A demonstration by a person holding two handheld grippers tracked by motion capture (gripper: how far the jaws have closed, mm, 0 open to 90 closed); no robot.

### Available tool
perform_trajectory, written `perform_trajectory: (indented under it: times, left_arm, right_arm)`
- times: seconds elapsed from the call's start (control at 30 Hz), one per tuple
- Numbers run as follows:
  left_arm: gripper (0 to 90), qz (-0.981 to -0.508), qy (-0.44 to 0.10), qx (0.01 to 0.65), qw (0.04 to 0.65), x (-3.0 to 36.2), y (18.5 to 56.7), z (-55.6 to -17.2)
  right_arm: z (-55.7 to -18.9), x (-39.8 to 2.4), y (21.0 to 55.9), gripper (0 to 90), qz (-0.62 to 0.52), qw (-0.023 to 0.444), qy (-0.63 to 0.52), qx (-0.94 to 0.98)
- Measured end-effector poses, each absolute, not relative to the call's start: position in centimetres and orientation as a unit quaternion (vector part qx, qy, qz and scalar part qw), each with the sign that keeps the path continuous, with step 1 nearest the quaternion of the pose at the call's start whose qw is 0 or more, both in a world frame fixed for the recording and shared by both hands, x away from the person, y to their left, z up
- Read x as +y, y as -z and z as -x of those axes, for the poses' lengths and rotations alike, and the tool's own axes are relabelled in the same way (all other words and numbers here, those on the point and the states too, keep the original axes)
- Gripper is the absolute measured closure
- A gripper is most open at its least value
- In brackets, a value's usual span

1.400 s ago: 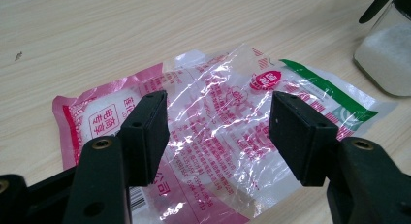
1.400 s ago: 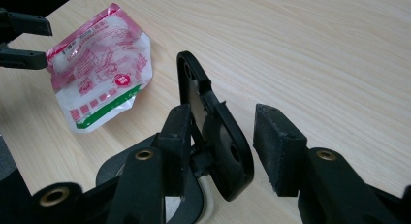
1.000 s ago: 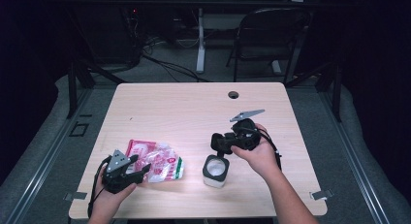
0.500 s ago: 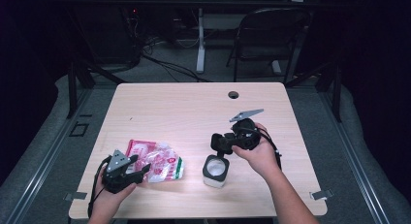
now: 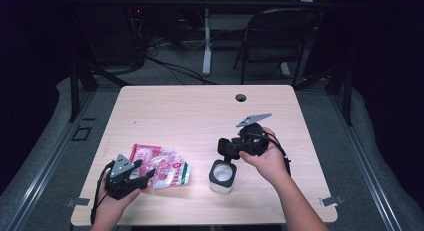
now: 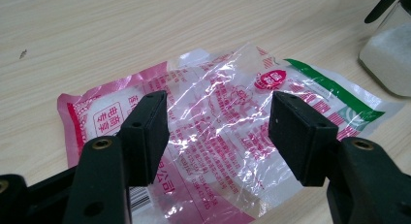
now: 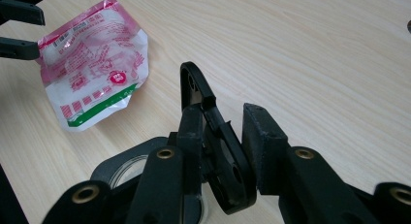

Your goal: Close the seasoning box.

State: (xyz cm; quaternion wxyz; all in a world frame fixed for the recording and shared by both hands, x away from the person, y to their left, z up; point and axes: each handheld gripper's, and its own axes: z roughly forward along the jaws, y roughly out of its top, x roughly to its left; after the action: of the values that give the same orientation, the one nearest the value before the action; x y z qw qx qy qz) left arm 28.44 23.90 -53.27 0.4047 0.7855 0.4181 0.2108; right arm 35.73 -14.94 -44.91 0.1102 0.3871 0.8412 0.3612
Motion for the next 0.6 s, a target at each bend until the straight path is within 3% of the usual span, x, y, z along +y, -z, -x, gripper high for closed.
perform_trajectory:
  times: [0.6]
  left_arm:
    - [39.8,-0.786,-0.211,0.419,0.404,23.8,53.3,-28.4]
  right_arm:
    - [-33.7,-13.9,44.4,69.3,-0.354,0.131,-0.361,0.853]
